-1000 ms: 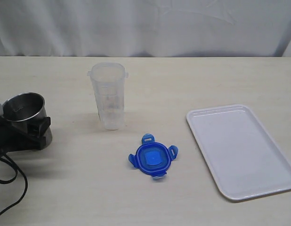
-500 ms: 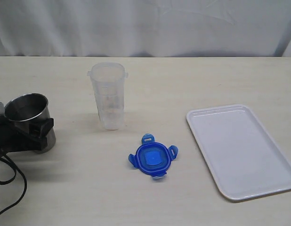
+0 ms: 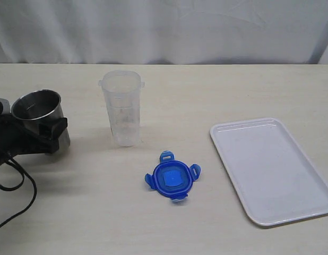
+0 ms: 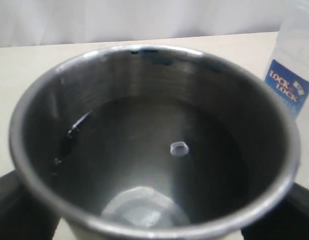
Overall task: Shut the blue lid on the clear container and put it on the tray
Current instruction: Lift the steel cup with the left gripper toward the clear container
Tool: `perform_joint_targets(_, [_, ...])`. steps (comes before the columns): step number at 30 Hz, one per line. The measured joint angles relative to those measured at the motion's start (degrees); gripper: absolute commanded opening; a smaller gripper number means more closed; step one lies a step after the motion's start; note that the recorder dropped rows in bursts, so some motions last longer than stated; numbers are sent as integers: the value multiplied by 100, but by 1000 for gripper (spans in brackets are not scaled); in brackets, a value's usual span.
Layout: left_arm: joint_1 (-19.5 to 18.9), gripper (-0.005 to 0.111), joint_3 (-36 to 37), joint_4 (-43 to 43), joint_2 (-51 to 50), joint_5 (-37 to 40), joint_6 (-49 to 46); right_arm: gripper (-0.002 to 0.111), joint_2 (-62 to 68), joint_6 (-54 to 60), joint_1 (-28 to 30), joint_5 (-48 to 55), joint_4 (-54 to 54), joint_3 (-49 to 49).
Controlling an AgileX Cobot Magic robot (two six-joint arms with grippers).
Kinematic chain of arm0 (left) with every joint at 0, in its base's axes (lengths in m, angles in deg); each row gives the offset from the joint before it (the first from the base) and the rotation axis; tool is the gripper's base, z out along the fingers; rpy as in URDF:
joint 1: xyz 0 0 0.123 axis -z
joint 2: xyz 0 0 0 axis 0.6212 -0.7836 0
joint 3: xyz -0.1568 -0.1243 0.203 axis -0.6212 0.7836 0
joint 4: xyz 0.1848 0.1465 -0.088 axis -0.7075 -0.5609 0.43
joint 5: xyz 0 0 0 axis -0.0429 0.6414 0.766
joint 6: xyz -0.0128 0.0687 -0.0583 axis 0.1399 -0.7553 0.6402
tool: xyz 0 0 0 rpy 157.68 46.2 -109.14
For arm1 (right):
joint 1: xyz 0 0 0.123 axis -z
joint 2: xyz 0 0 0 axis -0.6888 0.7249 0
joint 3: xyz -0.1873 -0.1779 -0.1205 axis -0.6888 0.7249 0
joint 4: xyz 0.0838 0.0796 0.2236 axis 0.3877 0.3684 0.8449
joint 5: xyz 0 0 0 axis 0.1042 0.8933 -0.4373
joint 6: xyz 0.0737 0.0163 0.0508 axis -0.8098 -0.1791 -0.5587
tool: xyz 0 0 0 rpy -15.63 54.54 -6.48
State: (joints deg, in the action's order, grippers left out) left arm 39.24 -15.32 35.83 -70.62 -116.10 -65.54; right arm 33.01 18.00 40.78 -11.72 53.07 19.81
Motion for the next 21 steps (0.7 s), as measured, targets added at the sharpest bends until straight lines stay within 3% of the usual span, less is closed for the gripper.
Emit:
perform_joint_targets(6, [0, 0, -419, -64, 295, 752, 35, 4, 0, 0, 0, 0, 0, 0])
perform_joint_targets(14, [12, 0, -1158, -852, 853, 1561, 806, 4, 0, 0, 0, 0, 0, 0])
perform_joint_targets(21, [354, 0, -1903, -1207, 952, 2112, 1157, 4, 0, 0, 0, 0, 0, 0])
